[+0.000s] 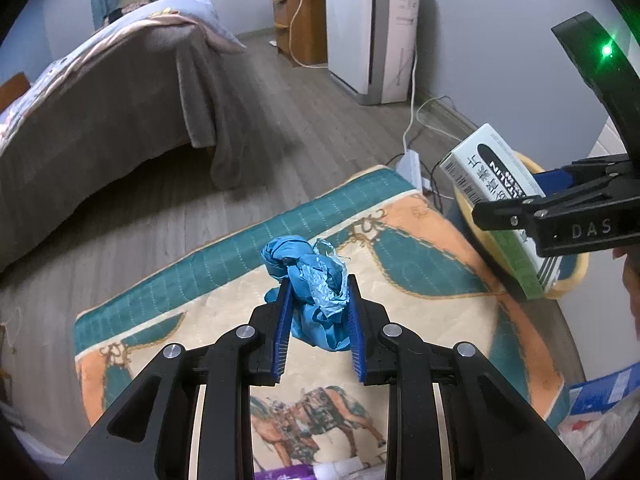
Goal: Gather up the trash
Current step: 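Carry the medicine box and glove over the bin and open both tools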
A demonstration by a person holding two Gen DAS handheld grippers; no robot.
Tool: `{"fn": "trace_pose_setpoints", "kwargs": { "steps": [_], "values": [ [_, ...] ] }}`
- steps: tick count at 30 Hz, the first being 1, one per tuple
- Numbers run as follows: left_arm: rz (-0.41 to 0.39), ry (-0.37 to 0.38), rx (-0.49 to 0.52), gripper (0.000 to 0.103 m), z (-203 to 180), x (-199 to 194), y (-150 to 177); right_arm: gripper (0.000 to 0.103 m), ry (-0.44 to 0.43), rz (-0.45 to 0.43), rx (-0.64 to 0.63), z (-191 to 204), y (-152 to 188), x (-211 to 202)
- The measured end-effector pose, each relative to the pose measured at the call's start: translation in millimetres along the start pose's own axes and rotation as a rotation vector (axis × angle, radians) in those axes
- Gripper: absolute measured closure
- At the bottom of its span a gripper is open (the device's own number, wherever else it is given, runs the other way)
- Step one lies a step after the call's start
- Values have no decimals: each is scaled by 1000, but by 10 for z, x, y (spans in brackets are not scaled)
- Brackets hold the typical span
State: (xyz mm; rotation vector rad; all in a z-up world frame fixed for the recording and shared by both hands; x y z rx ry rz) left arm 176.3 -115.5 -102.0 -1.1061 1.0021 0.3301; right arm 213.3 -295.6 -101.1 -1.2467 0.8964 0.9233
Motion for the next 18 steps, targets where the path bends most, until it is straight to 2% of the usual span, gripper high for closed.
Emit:
{"fn": "trace_pose_setpoints", "kwargs": {
  "steps": [11,18],
  "values": [
    [-8,35,2,76,-169,40,-66,28,56,-15,-17,-225,75,-157],
    [-26,59,39,76,-544,18,-123,28,42,-63,45,-522,41,-329]
  ]
}}
Point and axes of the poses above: each gripper's, at about its wrist camera, not at the fingertips, and x roughly the way its jaws point, z to its left, y to its underside, the point moved 3 cm from there along x, roughly the way its jaws point, and after that the axes turned 6 degrees about x, right-handed, at the moved point
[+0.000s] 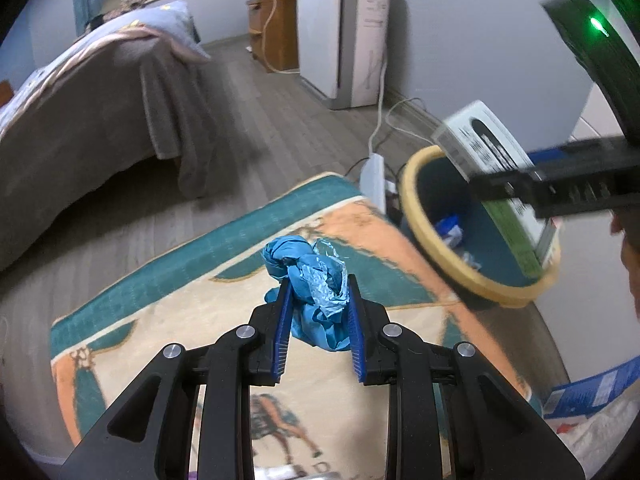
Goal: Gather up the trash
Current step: 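Carry the medicine box and glove over the bin and open both tools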
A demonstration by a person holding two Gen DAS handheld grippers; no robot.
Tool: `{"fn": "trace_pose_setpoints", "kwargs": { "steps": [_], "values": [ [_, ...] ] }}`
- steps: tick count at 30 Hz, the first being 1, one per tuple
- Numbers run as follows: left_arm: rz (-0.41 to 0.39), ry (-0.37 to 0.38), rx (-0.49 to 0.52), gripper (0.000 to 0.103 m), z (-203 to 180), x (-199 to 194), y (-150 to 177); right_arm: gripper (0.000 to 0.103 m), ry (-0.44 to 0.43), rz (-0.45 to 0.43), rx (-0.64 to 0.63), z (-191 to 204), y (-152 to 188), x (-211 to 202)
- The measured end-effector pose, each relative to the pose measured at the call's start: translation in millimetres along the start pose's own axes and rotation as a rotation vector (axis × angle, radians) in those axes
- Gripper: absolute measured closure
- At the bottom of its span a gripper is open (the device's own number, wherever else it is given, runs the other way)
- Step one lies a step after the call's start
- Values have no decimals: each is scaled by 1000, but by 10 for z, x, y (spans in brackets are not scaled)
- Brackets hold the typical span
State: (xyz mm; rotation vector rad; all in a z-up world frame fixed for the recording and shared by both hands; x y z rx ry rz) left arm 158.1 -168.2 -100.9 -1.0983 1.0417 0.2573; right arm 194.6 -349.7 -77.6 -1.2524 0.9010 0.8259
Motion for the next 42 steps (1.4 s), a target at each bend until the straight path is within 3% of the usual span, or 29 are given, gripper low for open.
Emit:
{"fn": "trace_pose_setpoints", "kwargs": {
  "steps": [4,11,24,32,35,37,39,42],
  "values": [
    [-8,11,49,76,-300,10,-86,28,-25,-15,37,-182,-47,-56],
    [-31,78,19,76,-650,25,-303,28,-12,-33,90,-540,-88,-104],
    [-8,132,196,76,-1379,294,-579,28,45,18,255,-1413,95,117],
    [10,121,238,76,-1565,625,-701,27,11,31,285,-1408,107,223],
    [2,97,235,68,-1535,694,-735,27,-6,29,293,-1401,105,225],
    [-8,82,215,48,-1473,700,-731,27,-24,25,299,-1383,90,232],
    [-20,75,197,40,-1395,692,-710,26,-52,27,302,-1342,76,252],
    [-17,58,180,27,-1308,700,-686,16,-67,25,280,-1273,48,266]
  ]
}}
Point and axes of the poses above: each gripper's, at about its wrist camera, not at the fingertips, and x roughly the way its jaws point, z to its left, y to its underside, the point moved 3 cm from there along x, roughly the way its jaws point, and after that the axes turned 6 degrees about x, right-handed, at the moved point
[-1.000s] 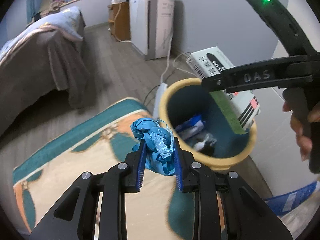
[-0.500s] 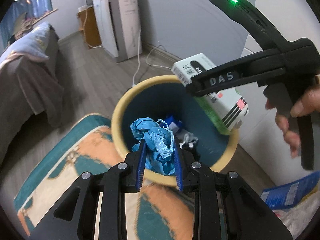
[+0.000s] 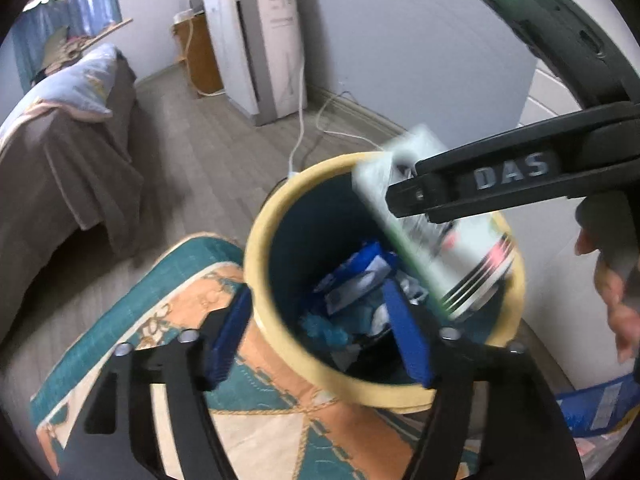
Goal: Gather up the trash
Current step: 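Carry the medicine box and glove over the bin and open both tools, then move both open tools back over the cushion toward the purple bottle and foil pack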
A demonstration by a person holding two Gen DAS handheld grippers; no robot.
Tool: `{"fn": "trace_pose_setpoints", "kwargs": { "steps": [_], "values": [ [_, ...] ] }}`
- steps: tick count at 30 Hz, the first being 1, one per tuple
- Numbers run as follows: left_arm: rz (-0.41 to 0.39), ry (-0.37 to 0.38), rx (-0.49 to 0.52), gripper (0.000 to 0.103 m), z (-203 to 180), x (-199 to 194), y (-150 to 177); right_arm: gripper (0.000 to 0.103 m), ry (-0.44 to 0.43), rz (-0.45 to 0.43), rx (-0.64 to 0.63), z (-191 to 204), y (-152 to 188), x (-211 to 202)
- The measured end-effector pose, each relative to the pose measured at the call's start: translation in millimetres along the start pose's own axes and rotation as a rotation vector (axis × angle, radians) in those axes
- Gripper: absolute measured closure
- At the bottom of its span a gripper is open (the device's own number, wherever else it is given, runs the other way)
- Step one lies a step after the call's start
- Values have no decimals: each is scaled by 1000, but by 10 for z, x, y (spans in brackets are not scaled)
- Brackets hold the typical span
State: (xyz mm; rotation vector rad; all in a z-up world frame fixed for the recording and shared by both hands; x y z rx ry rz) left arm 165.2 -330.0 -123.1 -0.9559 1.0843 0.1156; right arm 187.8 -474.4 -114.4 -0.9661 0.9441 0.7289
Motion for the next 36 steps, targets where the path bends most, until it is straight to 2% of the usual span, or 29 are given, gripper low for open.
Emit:
{"fn": "trace_pose_setpoints", "kwargs": {
  "steps": [2,4,11,14,19,24,26,30,33,36],
  "values": [
    [0,-7,-16,22,68,6,40,8,5,-10,-16,50,-1,-15],
    [4,-21,-36,13,115,-7,79,6,7,-16,-20,77,-11,-38],
    [-14,-62,-95,9,313,-310,266,6,60,-57,-55,149,62,-213],
    [-28,-72,-135,8,454,-583,371,6,73,-84,-61,279,174,-382],
    [-61,-134,-182,7,763,-1173,591,6,21,-142,-40,611,476,-711],
    [-86,-196,-260,6,1131,-1773,897,6,21,-162,-101,999,836,-872],
    [-98,-211,-293,6,1262,-1992,1038,6,23,-162,-110,1105,945,-895],
    [-102,-255,-379,6,1514,-2385,1405,6,-28,-139,-110,1418,1180,-898],
    [-106,-271,-439,6,1621,-2600,1688,6,-24,-122,-170,1703,1361,-865],
    [-97,-301,-445,6,1666,-2685,1877,6,-24,-101,-258,2021,1531,-822]
  ]
}}
Point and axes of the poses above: each gripper's, at about its wrist camera, not at the fingertips, and x roughly the way its jaws point, z to its left, y to its underside, the point moved 3 cm from there along x, roughly the way its jaws point, and after that the axes turned 6 degrees about x, right-handed, at the moved point
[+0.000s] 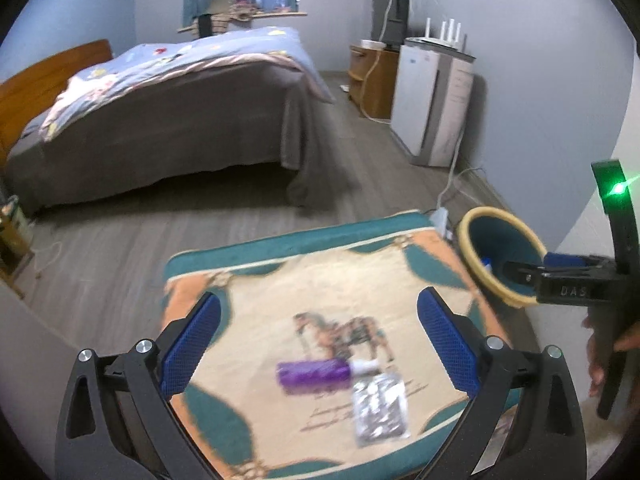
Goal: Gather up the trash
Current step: 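Move both open tools back over the cushion toward the purple bottle and foil pack, then grasp the purple spray bottle with the right tool while the left tool grasps the foil blister pack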
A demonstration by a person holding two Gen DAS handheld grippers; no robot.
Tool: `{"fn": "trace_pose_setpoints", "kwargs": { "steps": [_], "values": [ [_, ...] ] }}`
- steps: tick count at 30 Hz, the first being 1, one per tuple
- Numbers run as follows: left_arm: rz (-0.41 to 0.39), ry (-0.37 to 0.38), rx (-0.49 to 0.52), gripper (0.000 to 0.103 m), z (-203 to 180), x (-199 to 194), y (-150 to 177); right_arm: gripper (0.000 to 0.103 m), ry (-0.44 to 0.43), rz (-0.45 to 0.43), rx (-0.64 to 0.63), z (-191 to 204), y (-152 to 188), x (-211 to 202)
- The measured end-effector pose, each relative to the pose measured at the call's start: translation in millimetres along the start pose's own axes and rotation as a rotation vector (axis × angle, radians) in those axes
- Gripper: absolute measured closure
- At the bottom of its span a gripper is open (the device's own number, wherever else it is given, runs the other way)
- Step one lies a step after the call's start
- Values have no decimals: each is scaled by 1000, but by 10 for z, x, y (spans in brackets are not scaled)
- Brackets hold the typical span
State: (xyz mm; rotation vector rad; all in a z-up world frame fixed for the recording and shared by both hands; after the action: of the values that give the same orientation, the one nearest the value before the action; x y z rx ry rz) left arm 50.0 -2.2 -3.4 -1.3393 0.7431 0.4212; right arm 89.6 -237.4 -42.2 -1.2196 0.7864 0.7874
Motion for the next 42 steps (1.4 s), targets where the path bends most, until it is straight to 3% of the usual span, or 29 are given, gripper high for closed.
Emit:
{"fn": "trace_pose_setpoints", "kwargs": {
  "steps": [5,14,19,23,29,33,38,42],
  "values": [
    [20,-41,-13,6,224,-20,162,6,20,0,-130,374,108,125],
    [59,-113,-28,5,656,106,243,6,-8,113,-319,989,414,698],
    [86,-145,29,5,773,213,274,6,-7,174,-417,1321,597,1038],
    [119,-147,34,5,910,333,334,6,3,209,-519,1562,759,1287],
    [169,-129,-49,5,1181,429,422,7,19,234,-614,1762,919,1555],
    [189,-116,-92,5,1253,447,457,23,20,264,-610,1788,952,1688],
    [189,-107,-100,5,1249,456,443,60,-18,268,-583,1803,911,1725],
    [190,-103,-89,5,1201,468,422,63,-46,275,-554,1780,865,1731]
  ]
}}
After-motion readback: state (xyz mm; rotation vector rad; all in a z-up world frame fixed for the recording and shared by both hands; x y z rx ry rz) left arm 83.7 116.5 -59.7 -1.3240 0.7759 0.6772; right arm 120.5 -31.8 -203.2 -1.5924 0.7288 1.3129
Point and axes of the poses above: each gripper's, at about its wrist camera, not at the fingertips, and x roughly the way its jaws point, z to its left, y to its underside, the point moved 3 cm from there along x, roughly the way its jaws point, and after that the axes turned 6 degrees about x, right-handed, at the moved point
